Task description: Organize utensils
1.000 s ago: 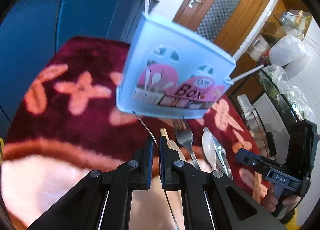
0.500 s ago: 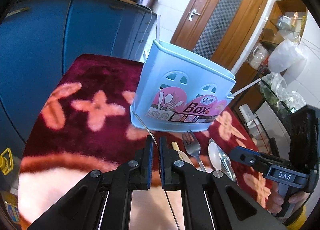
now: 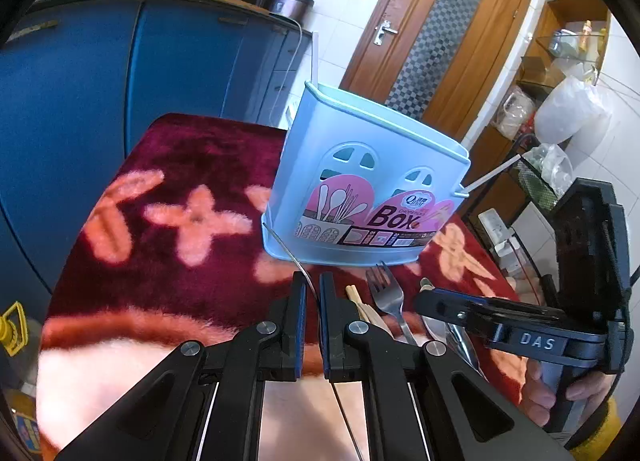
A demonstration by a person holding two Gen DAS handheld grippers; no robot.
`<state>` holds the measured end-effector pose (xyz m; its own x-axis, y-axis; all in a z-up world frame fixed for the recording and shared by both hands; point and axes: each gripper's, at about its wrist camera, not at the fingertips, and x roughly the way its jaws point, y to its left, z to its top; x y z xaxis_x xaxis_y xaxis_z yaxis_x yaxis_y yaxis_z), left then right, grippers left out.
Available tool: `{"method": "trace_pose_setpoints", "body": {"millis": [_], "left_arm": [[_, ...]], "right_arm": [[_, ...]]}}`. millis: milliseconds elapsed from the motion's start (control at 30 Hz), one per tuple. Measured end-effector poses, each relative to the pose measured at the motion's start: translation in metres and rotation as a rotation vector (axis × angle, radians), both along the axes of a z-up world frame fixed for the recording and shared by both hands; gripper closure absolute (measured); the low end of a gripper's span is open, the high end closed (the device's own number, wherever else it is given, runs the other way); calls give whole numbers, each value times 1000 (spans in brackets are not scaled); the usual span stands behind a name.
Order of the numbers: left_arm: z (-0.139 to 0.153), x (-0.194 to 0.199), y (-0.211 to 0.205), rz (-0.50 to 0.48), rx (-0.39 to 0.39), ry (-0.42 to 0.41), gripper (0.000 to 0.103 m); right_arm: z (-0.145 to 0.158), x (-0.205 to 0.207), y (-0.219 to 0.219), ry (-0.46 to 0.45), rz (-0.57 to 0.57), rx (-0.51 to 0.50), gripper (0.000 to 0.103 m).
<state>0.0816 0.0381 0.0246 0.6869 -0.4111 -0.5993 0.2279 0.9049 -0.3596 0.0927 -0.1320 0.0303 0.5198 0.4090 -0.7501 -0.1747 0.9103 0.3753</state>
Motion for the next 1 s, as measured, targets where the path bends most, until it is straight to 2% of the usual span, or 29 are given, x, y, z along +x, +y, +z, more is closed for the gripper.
{"method": "trace_pose_setpoints", "body": {"millis": [167, 400, 533, 767, 1000], "left_arm": [[-1, 0, 0, -2, 2, 3, 97], [-4, 2, -2, 1, 2, 12, 97], [-5, 3, -3, 2, 5, 14, 97], [-2, 1, -6, 1, 13, 6, 97], [5, -5, -7, 5, 12, -10, 97]], "right_arm": [[-8, 8, 7, 16, 13, -18, 70], [-26, 24, 15, 54, 31, -50, 87], [-30, 27, 16, 53, 49, -32, 96], [-25, 16, 9, 8, 51, 17, 98], [1, -11, -5, -105, 23, 54, 98]]}}
